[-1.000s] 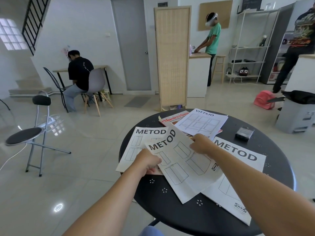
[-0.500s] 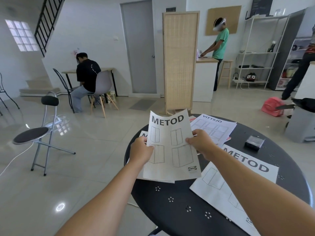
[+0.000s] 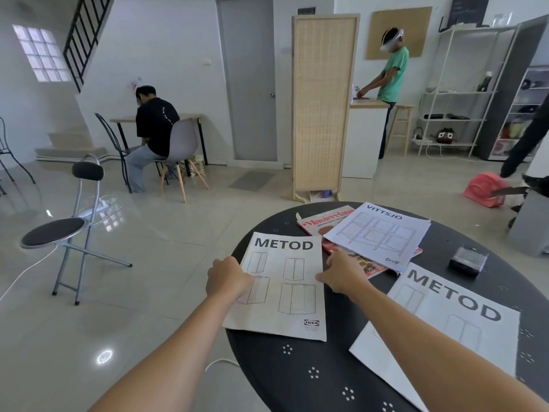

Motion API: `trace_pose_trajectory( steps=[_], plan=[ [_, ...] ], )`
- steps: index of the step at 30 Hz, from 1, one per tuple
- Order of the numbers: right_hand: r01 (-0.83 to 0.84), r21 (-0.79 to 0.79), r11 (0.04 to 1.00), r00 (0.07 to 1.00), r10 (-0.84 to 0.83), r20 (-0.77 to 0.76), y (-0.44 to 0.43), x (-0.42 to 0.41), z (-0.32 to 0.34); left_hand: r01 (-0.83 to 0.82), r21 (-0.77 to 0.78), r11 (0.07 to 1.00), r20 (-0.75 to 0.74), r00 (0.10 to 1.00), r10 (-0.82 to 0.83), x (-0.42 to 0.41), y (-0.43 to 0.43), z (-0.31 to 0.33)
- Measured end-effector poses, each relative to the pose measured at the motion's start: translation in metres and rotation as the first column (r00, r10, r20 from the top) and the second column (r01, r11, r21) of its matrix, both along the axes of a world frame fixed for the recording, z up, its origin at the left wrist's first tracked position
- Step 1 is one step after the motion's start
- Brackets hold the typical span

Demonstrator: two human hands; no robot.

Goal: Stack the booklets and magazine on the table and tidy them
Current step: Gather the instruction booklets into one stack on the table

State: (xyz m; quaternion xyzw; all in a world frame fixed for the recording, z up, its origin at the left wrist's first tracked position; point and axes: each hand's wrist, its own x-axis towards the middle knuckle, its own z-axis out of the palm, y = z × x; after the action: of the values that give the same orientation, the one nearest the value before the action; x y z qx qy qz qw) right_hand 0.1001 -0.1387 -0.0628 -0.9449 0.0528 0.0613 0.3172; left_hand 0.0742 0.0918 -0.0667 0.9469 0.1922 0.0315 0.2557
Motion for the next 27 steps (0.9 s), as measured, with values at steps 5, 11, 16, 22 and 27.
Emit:
trace_pose_trajectory(
  steps=[5, 11, 16, 22, 27],
  plan=[
    [-0.068, -0.084, 0.994, 0.997, 0.070, 0.020, 0.010, 0.004, -0.002, -0.007, 0.013, 1.000, -0.079, 0.997, 0.008, 0.003, -0.003, -0.005],
    [-0.075, -0.103, 0.992, 0.996, 0.079, 0.040, 0.026, 0.001, -0.007, -0.050, 0.003, 0.999, -0.129, 0.990, 0.050, 0.000, 0.007, -0.004],
    [-0.102, -0.098, 0.990, 0.993, 0.107, 0.043, 0.039, -0.004, -0.011, -0.045, -0.038, 0.998, -0.100, 0.994, 0.041, -0.007, 0.024, -0.007],
    [-0.126, -0.048, 0.991, 0.991, 0.128, 0.038, 0.039, -0.008, -0.008, -0.030, -0.016, 0.999, -0.125, 0.992, 0.028, -0.016, 0.027, 0.000],
    [-0.081, -0.047, 0.996, 0.994, 0.084, 0.073, 0.007, -0.007, 0.013, -0.028, 0.097, 0.995, -0.008, 1.000, 0.029, -0.014, 0.011, 0.012]
  ],
)
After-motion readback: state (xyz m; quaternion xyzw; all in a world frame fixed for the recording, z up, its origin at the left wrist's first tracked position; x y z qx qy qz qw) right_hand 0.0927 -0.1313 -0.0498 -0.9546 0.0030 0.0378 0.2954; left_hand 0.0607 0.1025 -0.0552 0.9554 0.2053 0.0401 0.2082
